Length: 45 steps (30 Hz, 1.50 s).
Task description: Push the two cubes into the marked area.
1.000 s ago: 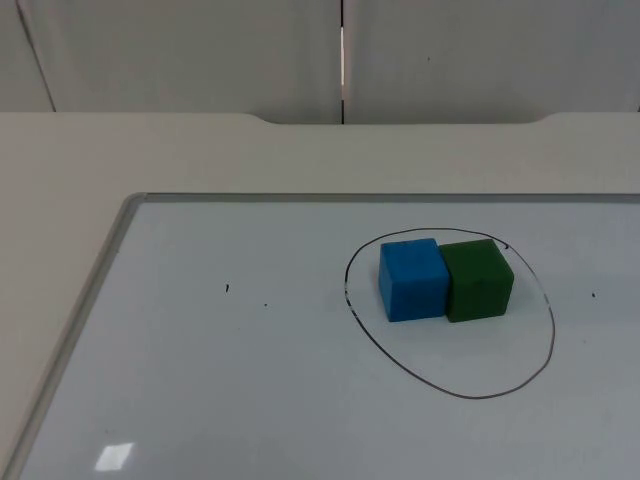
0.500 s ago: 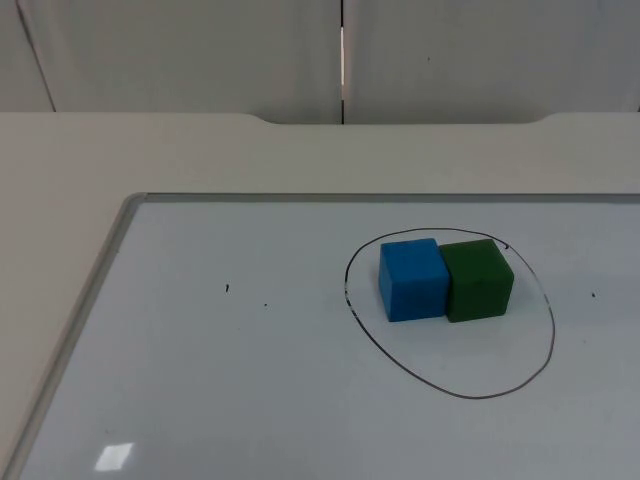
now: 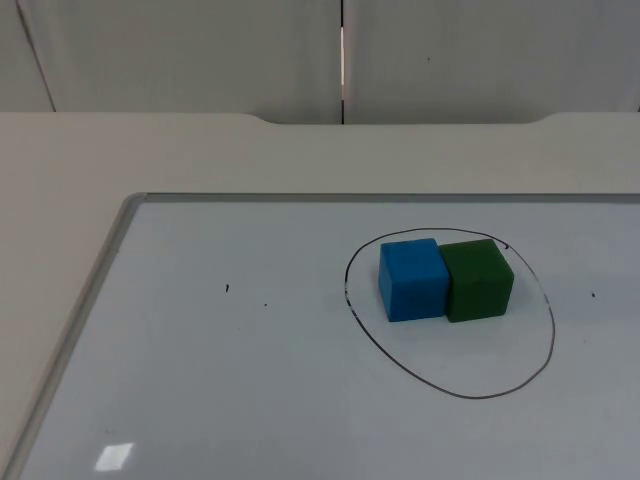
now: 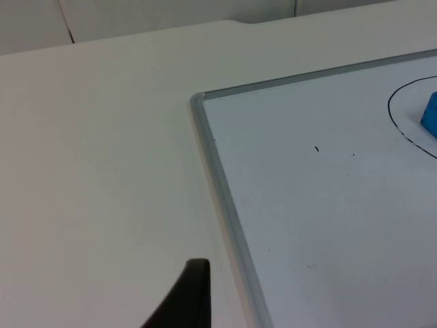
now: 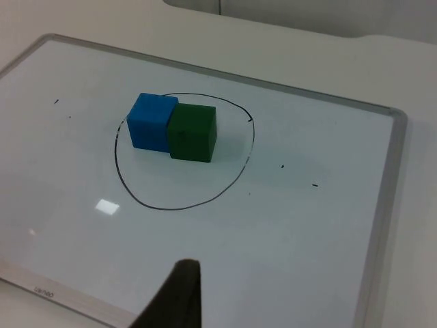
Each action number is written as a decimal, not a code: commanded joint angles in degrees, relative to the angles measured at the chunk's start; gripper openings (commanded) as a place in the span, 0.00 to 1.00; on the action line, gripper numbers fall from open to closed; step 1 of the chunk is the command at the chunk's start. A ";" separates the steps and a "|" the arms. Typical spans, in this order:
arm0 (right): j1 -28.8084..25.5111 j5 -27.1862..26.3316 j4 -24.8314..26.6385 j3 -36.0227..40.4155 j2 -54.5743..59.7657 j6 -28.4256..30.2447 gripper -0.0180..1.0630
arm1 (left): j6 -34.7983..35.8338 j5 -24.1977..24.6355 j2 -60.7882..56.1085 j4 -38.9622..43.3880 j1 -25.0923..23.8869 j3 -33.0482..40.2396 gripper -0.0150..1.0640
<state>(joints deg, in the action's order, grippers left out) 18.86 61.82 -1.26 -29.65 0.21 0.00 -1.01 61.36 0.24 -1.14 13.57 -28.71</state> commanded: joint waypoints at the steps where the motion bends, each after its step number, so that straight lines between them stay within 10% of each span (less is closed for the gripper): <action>1: -0.25 0.04 -0.03 0.20 -0.21 0.00 0.99 | 0.46 0.15 -0.24 0.24 -0.30 0.39 0.99; 32: -0.25 0.04 0.10 0.20 -0.21 0.00 0.99 | 0.46 0.15 -0.24 0.24 -0.40 0.39 0.99; 45: -0.25 0.04 0.10 0.20 -0.21 0.00 0.99 | 0.46 0.15 -0.24 0.24 -10.82 0.39 0.99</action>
<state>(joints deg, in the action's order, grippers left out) 18.86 61.82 -1.15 -29.65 0.21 0.00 -1.01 61.36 0.24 -1.14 3.12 -28.71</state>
